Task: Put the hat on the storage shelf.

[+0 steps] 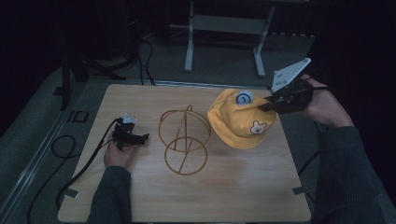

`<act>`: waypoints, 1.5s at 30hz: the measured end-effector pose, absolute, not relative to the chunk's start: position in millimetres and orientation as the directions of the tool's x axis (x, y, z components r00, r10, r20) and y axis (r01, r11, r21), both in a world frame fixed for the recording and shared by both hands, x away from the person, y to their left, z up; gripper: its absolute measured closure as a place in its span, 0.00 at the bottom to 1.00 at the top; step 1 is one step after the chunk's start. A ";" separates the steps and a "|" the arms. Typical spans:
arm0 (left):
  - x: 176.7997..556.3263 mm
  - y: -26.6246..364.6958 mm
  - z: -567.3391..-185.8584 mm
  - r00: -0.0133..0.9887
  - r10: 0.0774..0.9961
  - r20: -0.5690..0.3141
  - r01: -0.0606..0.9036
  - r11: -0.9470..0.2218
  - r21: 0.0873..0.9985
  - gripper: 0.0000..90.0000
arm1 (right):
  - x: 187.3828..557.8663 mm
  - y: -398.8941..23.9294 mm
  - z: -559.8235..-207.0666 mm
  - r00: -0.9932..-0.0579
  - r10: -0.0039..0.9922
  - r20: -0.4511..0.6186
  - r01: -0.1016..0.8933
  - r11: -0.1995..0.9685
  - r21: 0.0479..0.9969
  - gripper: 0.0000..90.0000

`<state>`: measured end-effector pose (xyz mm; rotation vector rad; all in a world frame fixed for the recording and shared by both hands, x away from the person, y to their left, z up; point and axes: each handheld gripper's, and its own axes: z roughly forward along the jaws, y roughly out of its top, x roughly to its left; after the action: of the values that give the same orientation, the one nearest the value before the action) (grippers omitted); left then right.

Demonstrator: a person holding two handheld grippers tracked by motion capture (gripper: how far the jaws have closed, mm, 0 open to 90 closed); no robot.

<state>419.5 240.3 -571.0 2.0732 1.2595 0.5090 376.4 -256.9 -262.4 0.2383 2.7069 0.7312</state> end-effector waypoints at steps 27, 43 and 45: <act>419.5 240.3 -571.0 0.463 0.886 -0.006 0.634 -0.326 0.701 0.10 | 384.2 -234.2 -246.8 -0.939 0.242 -0.246 0.059 0.814 0.578 0.86; 419.5 240.3 -571.0 0.463 0.886 -0.006 0.634 -0.326 0.701 0.10 | 385.9 -219.2 -243.2 -0.937 0.234 -0.258 0.049 0.821 0.569 0.86; 419.5 240.3 -571.0 0.463 0.886 -0.006 0.634 -0.326 0.701 0.10 | 386.0 -217.2 -242.3 -0.938 0.232 -0.257 0.047 0.821 0.569 0.86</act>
<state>419.5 240.3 -571.0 2.0734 1.2596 0.5087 386.0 -217.2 -242.3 0.2112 2.6886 0.8279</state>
